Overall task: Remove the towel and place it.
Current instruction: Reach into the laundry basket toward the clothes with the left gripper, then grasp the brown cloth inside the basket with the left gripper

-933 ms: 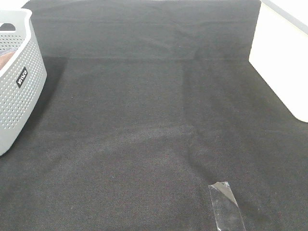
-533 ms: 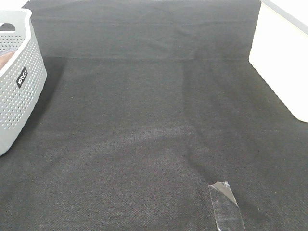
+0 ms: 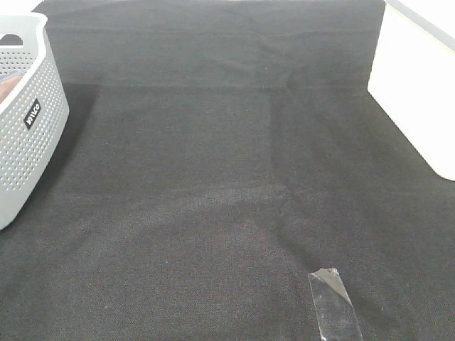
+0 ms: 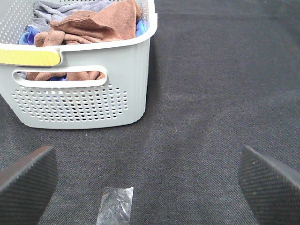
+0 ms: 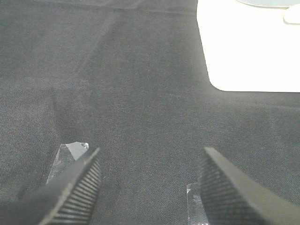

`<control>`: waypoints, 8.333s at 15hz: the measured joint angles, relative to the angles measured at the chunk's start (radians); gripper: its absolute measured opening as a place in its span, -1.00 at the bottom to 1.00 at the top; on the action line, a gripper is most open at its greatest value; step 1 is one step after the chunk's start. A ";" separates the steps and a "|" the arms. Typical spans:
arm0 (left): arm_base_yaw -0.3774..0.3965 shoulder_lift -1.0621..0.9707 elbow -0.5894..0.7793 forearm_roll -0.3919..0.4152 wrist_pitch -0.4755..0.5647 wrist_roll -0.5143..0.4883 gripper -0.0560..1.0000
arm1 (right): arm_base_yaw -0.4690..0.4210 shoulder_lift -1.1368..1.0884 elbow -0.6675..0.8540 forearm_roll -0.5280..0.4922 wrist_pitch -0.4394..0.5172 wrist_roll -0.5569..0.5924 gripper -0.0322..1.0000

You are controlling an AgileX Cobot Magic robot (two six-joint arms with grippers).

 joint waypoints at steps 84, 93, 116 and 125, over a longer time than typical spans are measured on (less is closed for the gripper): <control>0.083 2.074 -1.288 0.340 0.110 0.757 0.88 | 0.000 0.000 0.000 0.000 0.000 0.000 0.20; 0.083 2.163 -1.311 0.335 0.090 0.852 0.87 | 0.000 0.000 0.000 0.000 0.000 0.000 0.20; 0.083 2.198 -1.316 0.281 0.100 0.855 -0.68 | 0.000 0.000 0.000 0.000 0.000 0.000 0.20; 0.083 2.126 -1.434 0.251 0.157 0.723 -0.89 | 0.000 0.000 -0.002 0.000 -0.009 -0.002 0.20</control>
